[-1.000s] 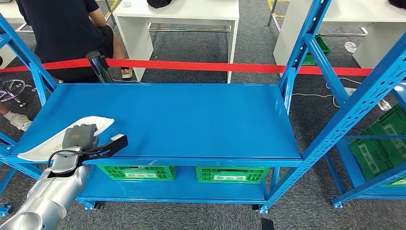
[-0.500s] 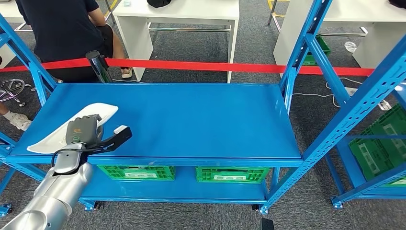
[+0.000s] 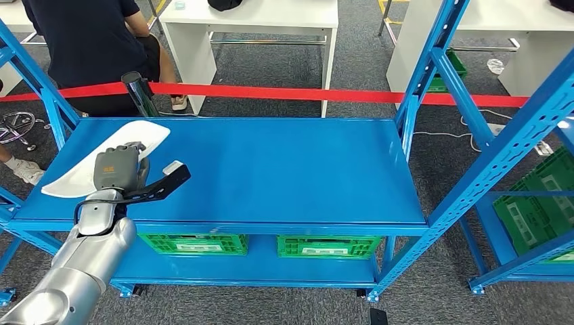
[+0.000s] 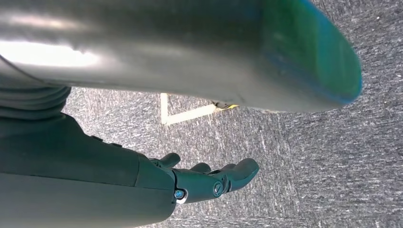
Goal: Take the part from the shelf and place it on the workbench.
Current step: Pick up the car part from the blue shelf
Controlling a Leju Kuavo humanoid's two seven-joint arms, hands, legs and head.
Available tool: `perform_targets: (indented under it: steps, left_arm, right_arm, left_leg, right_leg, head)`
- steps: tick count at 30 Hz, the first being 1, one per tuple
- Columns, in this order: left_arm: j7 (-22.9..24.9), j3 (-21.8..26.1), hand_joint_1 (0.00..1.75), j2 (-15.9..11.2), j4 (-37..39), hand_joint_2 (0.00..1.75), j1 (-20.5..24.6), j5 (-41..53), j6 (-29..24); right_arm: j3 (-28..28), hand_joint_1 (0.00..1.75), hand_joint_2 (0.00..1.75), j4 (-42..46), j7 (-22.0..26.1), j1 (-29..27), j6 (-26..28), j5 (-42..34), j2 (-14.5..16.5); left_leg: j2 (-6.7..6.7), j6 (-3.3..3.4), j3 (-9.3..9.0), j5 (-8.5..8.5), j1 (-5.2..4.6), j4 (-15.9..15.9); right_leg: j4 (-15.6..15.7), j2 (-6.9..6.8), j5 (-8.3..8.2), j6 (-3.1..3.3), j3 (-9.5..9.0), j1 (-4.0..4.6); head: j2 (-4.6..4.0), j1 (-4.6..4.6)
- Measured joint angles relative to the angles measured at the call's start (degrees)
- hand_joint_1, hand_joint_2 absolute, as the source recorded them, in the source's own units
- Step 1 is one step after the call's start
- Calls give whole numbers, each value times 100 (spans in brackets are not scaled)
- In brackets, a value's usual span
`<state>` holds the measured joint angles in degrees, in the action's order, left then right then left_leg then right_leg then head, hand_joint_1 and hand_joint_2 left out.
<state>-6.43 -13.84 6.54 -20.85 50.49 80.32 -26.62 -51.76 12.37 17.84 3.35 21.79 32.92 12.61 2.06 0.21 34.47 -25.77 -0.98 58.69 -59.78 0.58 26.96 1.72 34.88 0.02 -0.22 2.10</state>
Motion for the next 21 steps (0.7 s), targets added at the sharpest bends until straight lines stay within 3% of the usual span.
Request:
perform_targets:
  steps: [6, 10, 12, 14, 16, 17, 19, 21]
  left_arm:
    - [-448, 76, 175, 94, -151, 175, 82, -226, -81]
    - [-607, 73, 175, 202, -438, 175, 167, -262, 132]
    - [-653, 66, 175, 262, -588, 175, 212, -243, 268]
    - [-748, 45, 175, 299, -715, 175, 230, -238, 394]
    - [-878, 4, 175, 322, -837, 175, 204, -276, 509]
    - [-937, -18, 175, 331, -893, 175, 189, -306, 564]
    - [-1012, -55, 175, 345, -997, 175, 175, -358, 647]
    - [-1052, -90, 175, 357, -1107, 175, 176, -393, 709]
  right_arm:
    - [-33, 0, 0, 0, 28, 0, -3, -2, 0]
    - [-56, 0, 0, 0, 55, 3, -4, -2, -5]
    - [-66, 0, 0, 0, 68, 7, -8, -2, -11]
    - [-84, 0, 0, 0, 73, 10, -15, -2, -19]
    - [-112, 0, 0, 0, 76, 11, -18, -3, -33]
    - [-126, 0, 0, 0, 79, 13, -21, -4, -42]
    - [-145, 0, 0, 0, 90, 26, -34, -7, -57]
    - [-157, 0, 0, -1, 107, 45, -58, -20, -58]
  left_leg:
    - [3, 10, 5, -5, -5, 12]
    - [-7, 98, -41, 63, 6, -97]
    - [-31, 124, -84, 146, 59, -212]
    - [-51, 133, -60, 171, 75, -221]
    - [-60, 113, -8, 173, 94, -180]
    - [-61, 91, 24, 172, 112, -146]
    - [-60, 14, 103, 152, 163, -37]
    - [-47, -92, 187, 126, 172, 80]
  right_leg:
    - [10, -2, -5, -10, -1, -8]
    - [37, 0, -20, -100, -13, -11]
    - [-258, -3, 200, -140, 116, -3]
    - [-950, -9, 582, -193, 426, -37]
    - [-1443, -16, 740, -251, 643, -86]
    - [-1392, -22, 662, -283, 607, -113]
    - [-742, -26, 358, -355, 265, -176]
    - [-221, 15, 186, -357, 6, -198]
  head:
    - [1, -1]
    - [0, -2]
    - [0, 11]
    - [0, 25]
    - [0, 29]
    - [0, 29]
    - [0, 29]
    - [0, 42]
